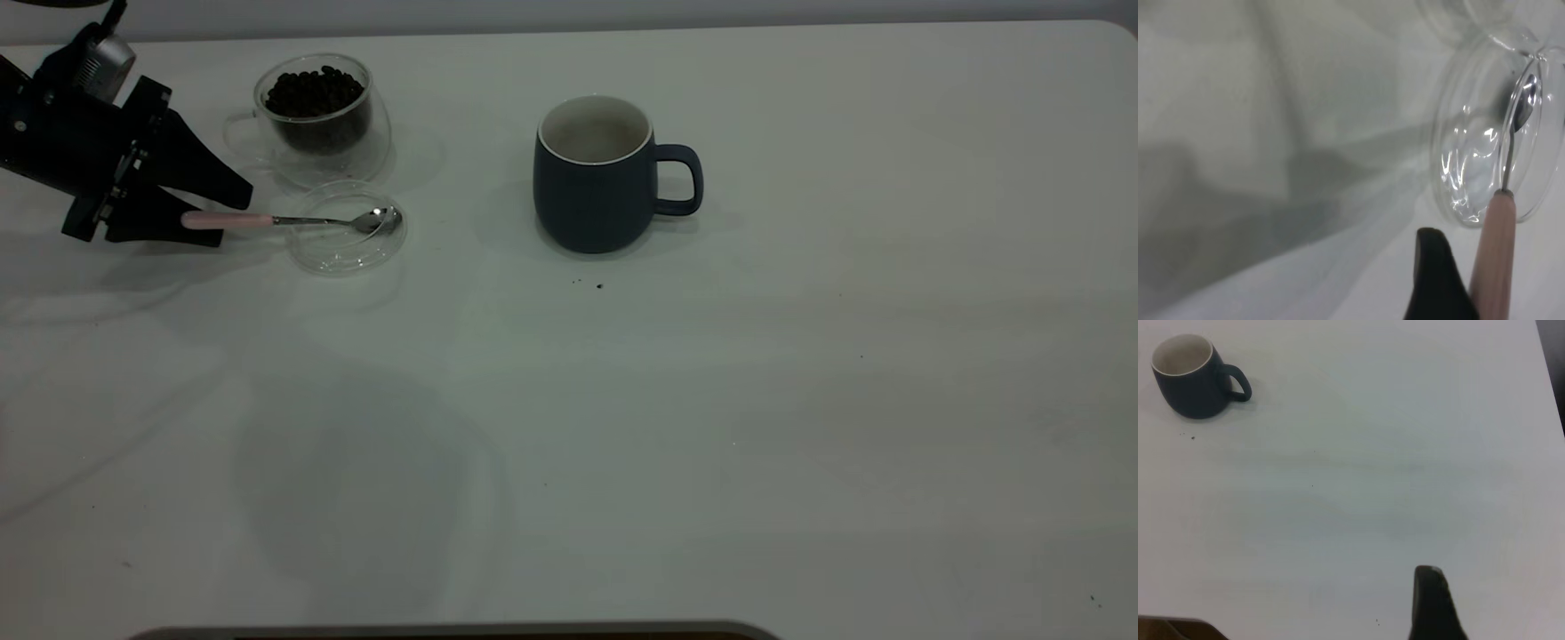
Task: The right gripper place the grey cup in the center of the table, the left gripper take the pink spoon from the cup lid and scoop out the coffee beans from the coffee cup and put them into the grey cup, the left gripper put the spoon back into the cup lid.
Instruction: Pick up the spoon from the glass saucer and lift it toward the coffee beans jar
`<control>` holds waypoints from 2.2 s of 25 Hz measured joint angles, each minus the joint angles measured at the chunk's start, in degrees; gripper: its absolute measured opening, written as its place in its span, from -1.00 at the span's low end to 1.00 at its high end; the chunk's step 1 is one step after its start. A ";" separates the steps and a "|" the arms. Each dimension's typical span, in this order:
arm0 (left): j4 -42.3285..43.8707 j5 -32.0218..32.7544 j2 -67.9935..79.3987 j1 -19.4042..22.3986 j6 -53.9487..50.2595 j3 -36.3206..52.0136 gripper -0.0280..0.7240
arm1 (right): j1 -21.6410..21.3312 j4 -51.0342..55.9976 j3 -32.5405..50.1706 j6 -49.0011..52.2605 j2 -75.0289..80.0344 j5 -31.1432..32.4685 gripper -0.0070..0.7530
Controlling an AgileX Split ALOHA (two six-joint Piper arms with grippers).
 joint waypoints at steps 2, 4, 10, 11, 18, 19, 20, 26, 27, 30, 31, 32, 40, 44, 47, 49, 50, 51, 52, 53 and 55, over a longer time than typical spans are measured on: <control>0.03 0.00 0.07 0.00 -1.00 0.00 0.40 | 0.00 0.00 0.00 0.00 0.00 0.00 0.35; 0.14 0.06 0.42 0.00 -1.54 0.00 0.38 | 0.00 0.00 0.00 0.00 0.00 0.00 0.35; 0.85 0.06 0.84 0.00 -1.76 0.00 0.38 | 0.00 0.00 0.00 0.00 0.00 0.00 0.35; 0.85 0.06 0.86 0.00 -1.76 0.00 0.38 | 0.00 0.00 0.00 0.00 0.00 0.00 0.35; 0.85 0.06 0.93 0.00 -1.79 0.00 0.27 | 0.00 0.00 0.00 0.00 0.00 0.00 0.35; 0.85 0.06 0.93 0.00 -1.79 0.00 0.21 | 0.00 0.00 0.00 0.00 0.00 0.00 0.35; 0.85 0.06 0.93 0.00 -1.79 0.00 0.16 | 0.00 0.00 0.00 0.00 0.00 0.00 0.35; 0.97 1.83 0.93 0.00 -1.79 0.00 -0.38 | 0.00 0.00 0.00 0.00 0.00 0.00 0.35; 1.04 2.72 0.93 0.00 -1.79 -0.08 -0.44 | 0.00 0.00 0.00 0.00 0.00 0.00 0.35; 2.10 4.66 0.88 0.00 -1.79 -0.22 -0.51 | 0.00 0.00 0.00 0.00 0.00 0.00 0.35; 2.63 5.06 0.88 0.00 -2.01 -0.22 -0.51 | 0.00 0.00 0.00 0.00 0.00 0.00 0.35; 3.26 5.39 0.88 0.00 -2.32 -0.22 -0.51 | 0.00 0.00 0.00 0.00 0.00 0.00 0.35; 10.53 5.28 -3.18 0.00 -4.73 -0.28 -0.53 | 0.00 0.00 0.00 0.00 0.00 0.00 0.35; 11.82 4.70 -4.95 0.00 -5.00 -0.28 -0.57 | 0.00 0.00 0.00 0.00 0.00 0.00 0.35; 12.52 4.70 -6.23 0.00 -5.19 -0.22 -0.59 | 0.00 0.00 0.00 0.00 0.00 0.00 0.35; 13.33 4.77 -7.58 0.00 -4.73 -0.22 -0.59 | 0.00 0.00 0.00 0.00 0.00 0.00 0.35; 13.43 5.10 -8.23 0.00 -4.35 -0.22 -0.59 | 0.00 0.00 0.00 0.00 0.00 0.00 0.35; 13.51 5.93 -8.97 0.00 -3.85 -0.34 -0.59 | 0.00 0.00 0.00 0.00 0.00 0.00 0.35; 13.35 6.98 -9.49 0.00 -3.33 -0.70 -0.59 | 0.00 0.00 0.00 0.00 0.00 0.00 0.35; 12.76 8.28 -10.07 0.00 -2.76 -1.07 -0.59 | 0.00 0.00 0.00 0.00 0.00 0.00 0.35; 11.42 10.80 -11.04 0.00 -2.28 -1.97 -0.59 | 0.00 0.00 0.00 0.00 0.00 0.00 0.35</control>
